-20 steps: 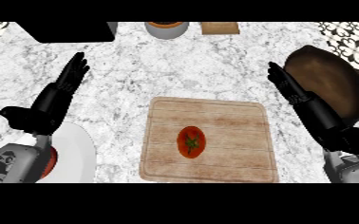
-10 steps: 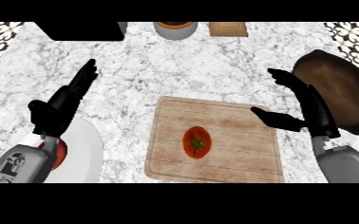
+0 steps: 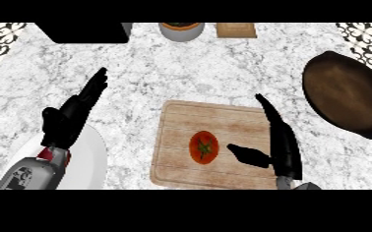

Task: Pick the tomato from the cutting board and place it in the pan

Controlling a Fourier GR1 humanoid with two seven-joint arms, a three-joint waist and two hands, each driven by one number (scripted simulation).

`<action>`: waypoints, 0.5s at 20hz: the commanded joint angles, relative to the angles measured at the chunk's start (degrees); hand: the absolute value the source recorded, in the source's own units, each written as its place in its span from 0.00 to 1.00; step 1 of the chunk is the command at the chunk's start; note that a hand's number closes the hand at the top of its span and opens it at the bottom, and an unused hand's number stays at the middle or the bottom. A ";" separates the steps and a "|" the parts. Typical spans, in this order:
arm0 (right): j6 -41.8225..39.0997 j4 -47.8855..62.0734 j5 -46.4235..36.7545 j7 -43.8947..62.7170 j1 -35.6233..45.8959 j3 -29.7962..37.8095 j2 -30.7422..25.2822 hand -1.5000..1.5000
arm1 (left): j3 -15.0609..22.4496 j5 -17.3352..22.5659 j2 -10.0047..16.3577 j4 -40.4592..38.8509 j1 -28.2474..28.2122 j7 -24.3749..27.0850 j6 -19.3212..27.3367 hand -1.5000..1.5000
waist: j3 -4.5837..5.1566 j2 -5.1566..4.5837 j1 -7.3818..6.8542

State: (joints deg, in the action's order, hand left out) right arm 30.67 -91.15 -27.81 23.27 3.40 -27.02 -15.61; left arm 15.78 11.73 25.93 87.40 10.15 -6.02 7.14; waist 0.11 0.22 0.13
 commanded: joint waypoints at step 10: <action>-39.67 -7.91 -2.14 40.53 15.20 -8.24 -1.70 0.00 | -0.62 -0.43 -0.26 0.64 -0.41 -0.47 -1.29 0.50 | 0.16 0.01 -1.33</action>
State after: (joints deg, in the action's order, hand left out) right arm 3.17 -97.18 -33.44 53.32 14.54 -32.94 -18.56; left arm 15.39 11.07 25.56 87.60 10.61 -7.06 6.44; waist 0.24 0.17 -0.56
